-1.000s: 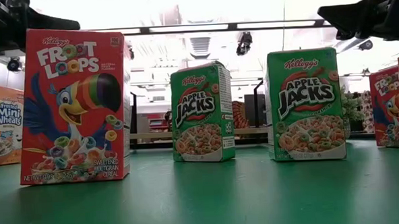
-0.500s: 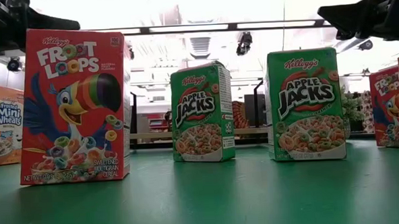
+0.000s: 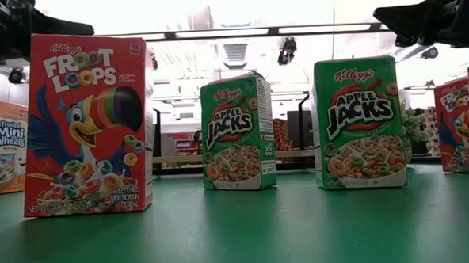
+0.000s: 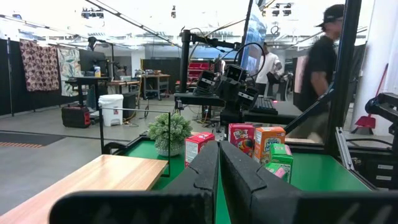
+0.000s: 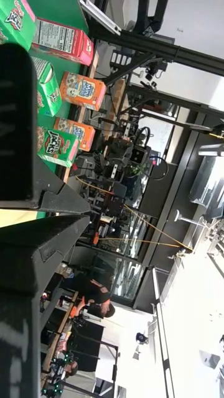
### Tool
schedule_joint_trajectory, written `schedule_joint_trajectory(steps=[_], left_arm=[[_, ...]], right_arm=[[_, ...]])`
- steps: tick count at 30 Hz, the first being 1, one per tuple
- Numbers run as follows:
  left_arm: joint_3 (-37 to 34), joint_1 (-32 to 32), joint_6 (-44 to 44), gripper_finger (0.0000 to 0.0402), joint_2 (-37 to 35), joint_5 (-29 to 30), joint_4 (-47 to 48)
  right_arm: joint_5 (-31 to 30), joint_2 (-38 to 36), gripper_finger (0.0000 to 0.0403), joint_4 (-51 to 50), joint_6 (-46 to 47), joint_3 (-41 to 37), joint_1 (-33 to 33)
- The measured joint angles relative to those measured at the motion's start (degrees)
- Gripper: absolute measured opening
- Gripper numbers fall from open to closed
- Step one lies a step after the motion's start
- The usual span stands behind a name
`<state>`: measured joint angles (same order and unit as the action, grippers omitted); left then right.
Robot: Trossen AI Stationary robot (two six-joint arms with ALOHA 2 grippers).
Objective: Stack cereal on shelf
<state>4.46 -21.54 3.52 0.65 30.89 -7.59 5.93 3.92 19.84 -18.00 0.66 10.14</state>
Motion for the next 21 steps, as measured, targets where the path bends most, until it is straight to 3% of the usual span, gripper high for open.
schedule_joint_trajectory(steps=[18, 21], left_arm=[[0.01, 0.0, 0.01, 0.0, 0.0, 0.0, 0.01], [-0.01, -0.01, -0.01, 0.0, 0.01, 0.0, -0.13]], right_arm=[[0.0, -0.02, 0.0009, 0.0, 0.02, -0.01, 0.01], [0.26, -0.02, 0.0009, -0.01, 7.88, 0.0, -0.03]])
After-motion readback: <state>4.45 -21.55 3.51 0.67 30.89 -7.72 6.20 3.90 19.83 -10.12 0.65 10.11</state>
